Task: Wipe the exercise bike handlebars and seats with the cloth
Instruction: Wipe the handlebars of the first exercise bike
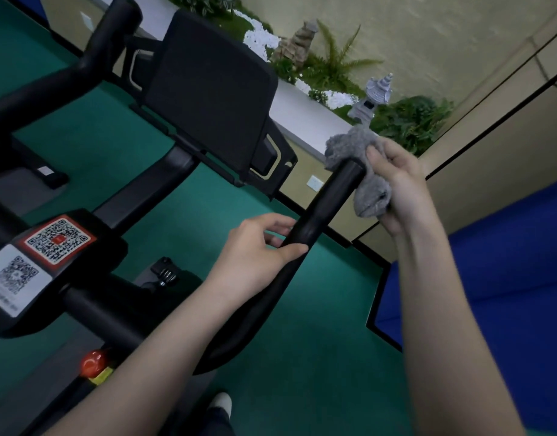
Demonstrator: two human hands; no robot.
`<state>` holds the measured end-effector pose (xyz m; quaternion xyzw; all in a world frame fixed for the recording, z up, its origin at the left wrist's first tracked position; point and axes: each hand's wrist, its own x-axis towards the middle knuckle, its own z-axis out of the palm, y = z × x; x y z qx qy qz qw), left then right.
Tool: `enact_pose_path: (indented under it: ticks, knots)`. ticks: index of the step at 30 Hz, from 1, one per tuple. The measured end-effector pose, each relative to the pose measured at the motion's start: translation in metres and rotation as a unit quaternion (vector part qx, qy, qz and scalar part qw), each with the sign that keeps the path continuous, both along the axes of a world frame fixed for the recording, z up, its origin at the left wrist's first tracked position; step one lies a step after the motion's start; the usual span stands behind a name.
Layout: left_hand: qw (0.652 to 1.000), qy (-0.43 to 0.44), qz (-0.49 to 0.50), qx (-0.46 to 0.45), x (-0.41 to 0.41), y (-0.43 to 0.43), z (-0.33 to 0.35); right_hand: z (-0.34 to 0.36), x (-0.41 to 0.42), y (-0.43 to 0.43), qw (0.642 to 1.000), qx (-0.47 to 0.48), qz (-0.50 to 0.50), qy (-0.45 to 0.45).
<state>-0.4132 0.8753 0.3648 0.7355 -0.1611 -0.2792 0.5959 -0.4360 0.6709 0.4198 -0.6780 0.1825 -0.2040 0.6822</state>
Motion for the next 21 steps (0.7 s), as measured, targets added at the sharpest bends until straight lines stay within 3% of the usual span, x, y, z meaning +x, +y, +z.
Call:
enact_pose_path:
  ticks: [5, 9, 21]
  knots:
    - [1.0, 0.004, 0.01, -0.005, -0.001, -0.001, -0.003, -0.041, -0.01, 0.021, 0.987, 0.158, -0.031, -0.016]
    - [1.0, 0.004, 0.008, -0.009, -0.001, -0.001, -0.005, -0.063, -0.013, 0.044, 0.96, 0.258, -0.031, -0.101]
    - [0.999, -0.047, -0.017, -0.001, -0.004, 0.004, 0.001, -0.084, -0.039, 0.087, 0.966, 0.218, -0.084, -0.112]
